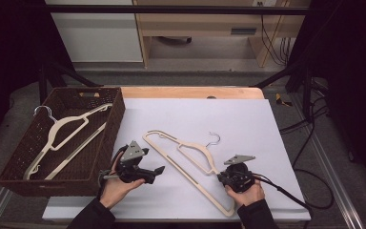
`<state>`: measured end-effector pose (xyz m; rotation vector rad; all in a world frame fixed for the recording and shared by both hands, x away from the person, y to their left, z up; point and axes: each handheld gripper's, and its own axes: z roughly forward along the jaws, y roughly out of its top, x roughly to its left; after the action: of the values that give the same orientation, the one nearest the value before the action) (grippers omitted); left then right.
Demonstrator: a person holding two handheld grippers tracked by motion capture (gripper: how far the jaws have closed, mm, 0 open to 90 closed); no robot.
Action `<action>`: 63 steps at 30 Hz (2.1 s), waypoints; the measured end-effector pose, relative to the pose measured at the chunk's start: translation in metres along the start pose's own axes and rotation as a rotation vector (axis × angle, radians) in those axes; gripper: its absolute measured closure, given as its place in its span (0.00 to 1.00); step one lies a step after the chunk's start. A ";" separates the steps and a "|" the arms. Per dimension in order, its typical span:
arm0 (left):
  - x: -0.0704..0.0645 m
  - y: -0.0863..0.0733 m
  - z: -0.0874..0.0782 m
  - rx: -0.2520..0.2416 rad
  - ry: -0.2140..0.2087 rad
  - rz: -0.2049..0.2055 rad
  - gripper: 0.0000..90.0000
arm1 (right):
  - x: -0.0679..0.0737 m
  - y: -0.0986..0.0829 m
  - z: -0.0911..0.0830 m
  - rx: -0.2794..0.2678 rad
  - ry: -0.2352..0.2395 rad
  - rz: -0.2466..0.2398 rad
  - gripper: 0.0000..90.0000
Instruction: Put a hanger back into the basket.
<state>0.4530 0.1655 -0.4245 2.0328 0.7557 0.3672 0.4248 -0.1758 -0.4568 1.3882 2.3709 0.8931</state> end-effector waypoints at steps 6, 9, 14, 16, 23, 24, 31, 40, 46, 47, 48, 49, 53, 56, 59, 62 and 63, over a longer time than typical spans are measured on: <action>0.001 0.023 0.023 0.013 -0.010 0.015 0.14 | -0.005 0.001 -0.011 -0.027 0.007 -0.014 0.89; 0.001 0.035 0.039 0.025 -0.025 0.024 0.14 | -0.007 0.002 -0.014 -0.049 0.003 -0.041 0.89; 0.004 0.047 0.064 0.069 -0.037 0.039 0.16 | -0.007 0.002 -0.021 -0.064 0.007 -0.043 0.89; 0.005 0.051 0.074 0.074 -0.044 0.031 0.16 | -0.008 0.002 -0.022 -0.070 0.004 -0.048 0.89; 0.012 0.064 0.103 0.105 -0.057 0.042 0.18 | -0.008 0.003 -0.027 -0.086 0.005 -0.045 0.89; 0.012 0.065 0.106 0.110 -0.058 0.048 0.19 | -0.009 0.002 -0.028 -0.089 0.010 -0.060 0.89; 0.016 0.069 0.130 0.146 -0.056 0.071 0.23 | -0.012 0.002 -0.030 -0.103 0.011 -0.096 0.89; 0.016 0.065 0.152 0.215 -0.076 0.119 0.35 | -0.011 0.002 -0.033 -0.108 0.022 -0.089 0.89; 0.013 0.064 0.160 0.225 -0.125 0.159 0.43 | -0.010 0.002 -0.034 -0.100 0.022 -0.083 0.89; 0.012 0.064 0.161 0.227 -0.130 0.166 0.44 | -0.011 0.002 -0.034 -0.101 0.021 -0.088 0.89; 0.011 0.064 0.161 0.225 -0.133 0.172 0.45 | -0.011 0.002 -0.033 -0.099 0.019 -0.093 0.89; 0.011 0.064 0.161 0.225 -0.137 0.177 0.46 | -0.011 0.002 -0.033 -0.100 0.017 -0.090 0.89; 0.010 0.064 0.161 0.230 -0.149 0.192 0.49 | -0.011 0.002 -0.034 -0.102 0.020 -0.096 0.89; 0.009 0.063 0.161 0.248 -0.144 0.217 0.50 | -0.011 0.002 -0.034 -0.106 0.027 -0.097 0.89; 0.008 0.061 0.164 0.264 -0.145 0.225 0.50 | -0.011 0.002 -0.036 -0.107 0.022 -0.100 0.89; 0.007 0.061 0.165 0.272 -0.129 0.239 0.55 | -0.012 0.002 -0.035 -0.109 0.022 -0.113 0.89; 0.008 0.061 0.165 0.266 -0.120 0.238 0.59 | -0.012 0.002 -0.035 -0.100 0.027 -0.110 0.89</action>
<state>0.5674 0.0379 -0.4631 2.3824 0.5113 0.2873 0.4143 -0.1986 -0.4293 1.2034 2.3617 0.9911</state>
